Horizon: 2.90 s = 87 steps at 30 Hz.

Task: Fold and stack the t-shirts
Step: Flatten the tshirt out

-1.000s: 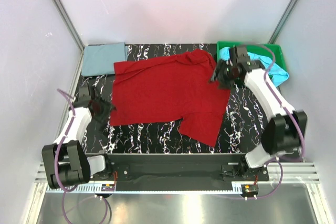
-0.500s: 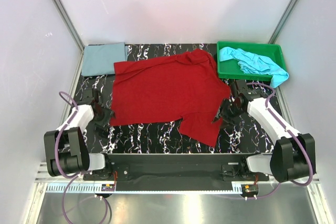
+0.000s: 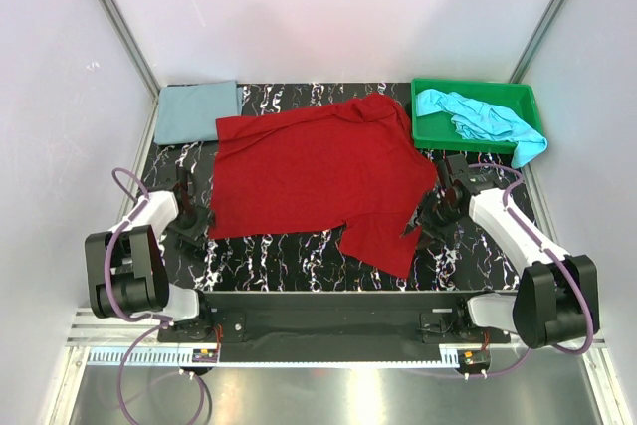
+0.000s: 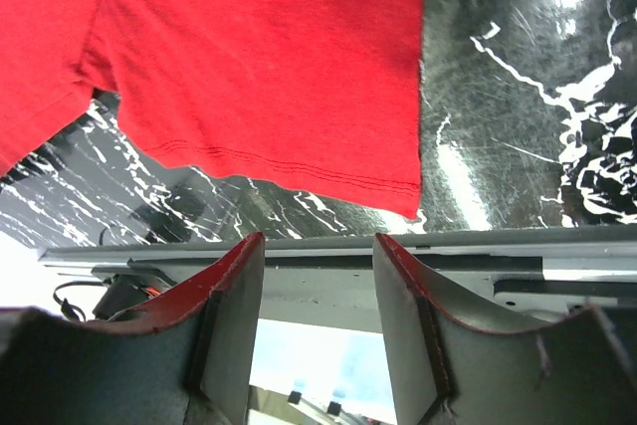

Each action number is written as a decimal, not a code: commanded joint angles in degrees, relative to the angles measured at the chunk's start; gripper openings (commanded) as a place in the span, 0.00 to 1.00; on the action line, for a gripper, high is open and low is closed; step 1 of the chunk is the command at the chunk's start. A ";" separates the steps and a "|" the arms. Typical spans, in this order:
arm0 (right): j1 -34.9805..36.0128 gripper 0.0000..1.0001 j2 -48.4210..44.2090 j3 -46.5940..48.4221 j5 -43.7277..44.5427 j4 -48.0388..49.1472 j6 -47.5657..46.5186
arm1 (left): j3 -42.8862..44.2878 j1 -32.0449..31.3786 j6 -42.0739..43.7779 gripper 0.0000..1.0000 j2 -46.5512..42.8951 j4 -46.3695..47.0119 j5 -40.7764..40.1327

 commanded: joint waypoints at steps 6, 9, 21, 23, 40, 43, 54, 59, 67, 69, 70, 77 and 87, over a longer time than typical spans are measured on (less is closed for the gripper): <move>0.14 0.56 0.73 -2.89 2.74 -1.82 5.83 | 0.91 0.40 -0.23 0.24 3.97 1.61 -2.22; 0.05 0.56 1.16 -4.38 3.18 -1.92 6.71 | 1.26 0.57 0.91 0.07 4.06 1.96 -2.31; 0.40 0.52 8.64 -10.98 1.33 6.43 9.96 | 2.49 1.01 4.17 0.00 3.80 2.31 -0.12; 0.66 0.50 7.32 -11.41 2.03 6.52 11.01 | 2.84 1.18 4.43 0.00 3.80 2.31 0.15; 6.11 0.50 6.26 -14.14 2.38 7.31 24.46 | 5.04 2.06 4.34 0.00 4.06 2.75 2.09; 6.47 0.48 5.82 -13.79 3.96 6.96 25.95 | 5.48 2.24 4.52 0.00 4.06 2.75 3.39; 6.55 0.03 6.35 -11.51 8.63 7.49 25.70 | 5.66 3.29 6.10 0.00 3.45 2.75 4.37; 6.47 0.00 5.91 -6.42 8.98 6.62 19.47 | 7.41 3.47 10.84 0.00 1.70 2.75 6.83; 6.38 0.00 -0.06 5.63 12.76 5.03 7.59 | 10.05 3.38 16.12 0.00 -8.23 2.67 9.11; 6.29 0.00 -0.76 7.55 11.45 5.64 3.84 | 10.32 3.30 16.56 0.00 -10.25 2.67 9.90; 6.47 0.00 -1.03 8.18 11.01 6.69 2.76 | 10.58 3.12 16.82 0.00 -12.35 2.58 10.08; 5.68 0.00 -2.97 21.08 13.46 10.21 -6.02 | 17.07 1.28 16.91 0.00 -22.20 1.18 10.44; 5.15 0.00 2.04 62.88 20.14 10.74 -14.55 | 45.53 0.57 21.64 0.00 -20.29 0.38 13.77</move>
